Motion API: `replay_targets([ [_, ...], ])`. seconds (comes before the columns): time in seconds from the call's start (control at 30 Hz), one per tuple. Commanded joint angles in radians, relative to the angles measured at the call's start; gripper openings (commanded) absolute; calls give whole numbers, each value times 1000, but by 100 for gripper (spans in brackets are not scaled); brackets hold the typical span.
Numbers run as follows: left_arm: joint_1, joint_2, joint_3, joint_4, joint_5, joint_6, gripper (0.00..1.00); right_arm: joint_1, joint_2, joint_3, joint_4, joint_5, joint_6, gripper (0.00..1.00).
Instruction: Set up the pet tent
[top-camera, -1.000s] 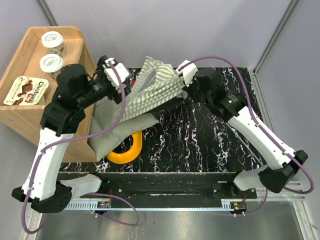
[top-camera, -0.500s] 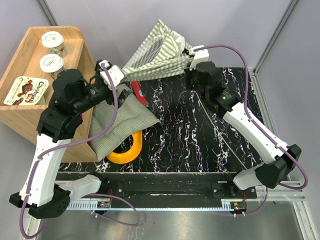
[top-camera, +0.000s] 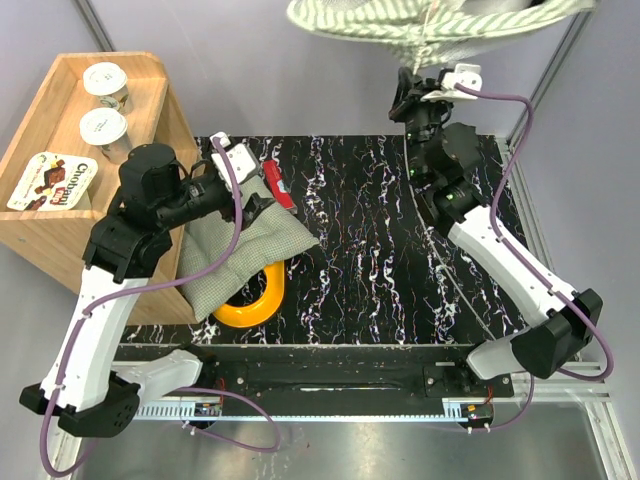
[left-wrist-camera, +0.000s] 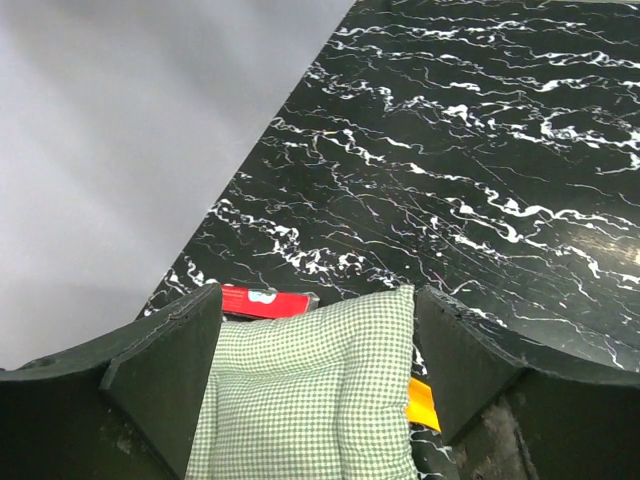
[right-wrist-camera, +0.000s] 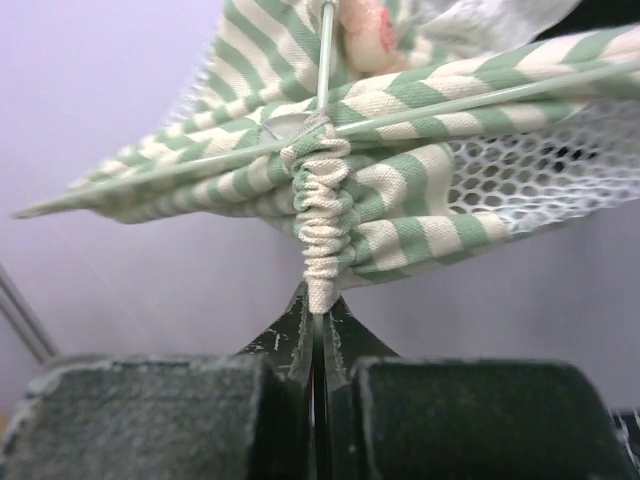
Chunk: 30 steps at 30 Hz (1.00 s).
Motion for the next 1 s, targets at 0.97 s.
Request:
replay_targets([
  [0.97, -66, 37, -332, 334, 261, -92, 99, 0, -64, 90, 338, -196, 294, 0],
])
